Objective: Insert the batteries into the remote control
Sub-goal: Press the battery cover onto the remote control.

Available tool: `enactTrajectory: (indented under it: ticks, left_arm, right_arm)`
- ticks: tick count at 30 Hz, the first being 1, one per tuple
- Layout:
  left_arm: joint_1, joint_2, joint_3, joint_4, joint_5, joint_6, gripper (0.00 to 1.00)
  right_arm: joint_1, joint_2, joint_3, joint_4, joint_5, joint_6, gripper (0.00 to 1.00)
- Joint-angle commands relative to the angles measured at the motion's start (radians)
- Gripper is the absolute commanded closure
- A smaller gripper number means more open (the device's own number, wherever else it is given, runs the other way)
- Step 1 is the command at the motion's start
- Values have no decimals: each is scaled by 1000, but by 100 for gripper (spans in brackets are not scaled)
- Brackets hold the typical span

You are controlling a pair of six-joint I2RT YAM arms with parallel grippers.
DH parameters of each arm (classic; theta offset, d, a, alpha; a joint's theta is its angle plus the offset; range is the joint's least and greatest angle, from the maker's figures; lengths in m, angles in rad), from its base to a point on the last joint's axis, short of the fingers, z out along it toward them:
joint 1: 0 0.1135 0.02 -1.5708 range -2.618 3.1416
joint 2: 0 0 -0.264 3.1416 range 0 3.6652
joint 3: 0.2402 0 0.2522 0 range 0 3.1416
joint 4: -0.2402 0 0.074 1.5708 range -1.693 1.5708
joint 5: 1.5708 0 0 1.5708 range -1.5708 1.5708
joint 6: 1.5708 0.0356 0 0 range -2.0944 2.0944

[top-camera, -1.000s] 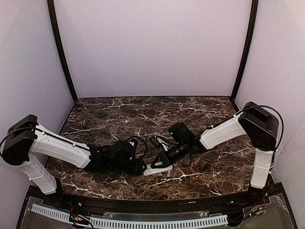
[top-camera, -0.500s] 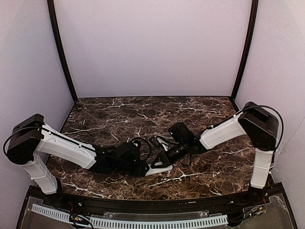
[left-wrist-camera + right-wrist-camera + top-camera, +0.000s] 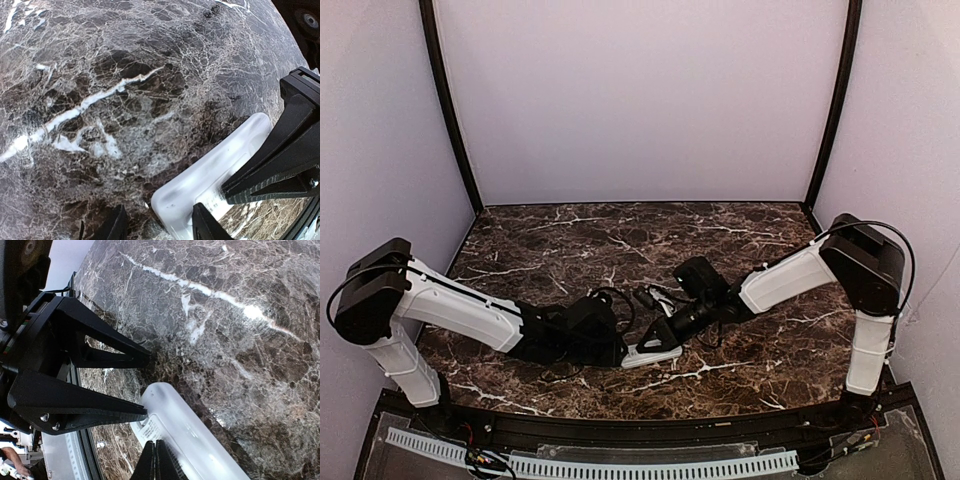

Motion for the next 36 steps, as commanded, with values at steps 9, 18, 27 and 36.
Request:
enactTrajectory:
  ticks: [9,18,27,36]
  left_arm:
    - [-3,-23,-17,-19,33,36,45]
    - [-5,21,18,-19,36,14,45]
    - [-6,60,31,-121,42,2,53]
    - [-6,29,-5,-193,51,13,57]
  right_arm:
    - [9,41,-40,-117,64,-20,98]
    - [8,39,-43,-115,64,-23,99]
    - [8,38,-50,-112,69,-23,99]
    - [9,41,-50,-112,70,-23,99]
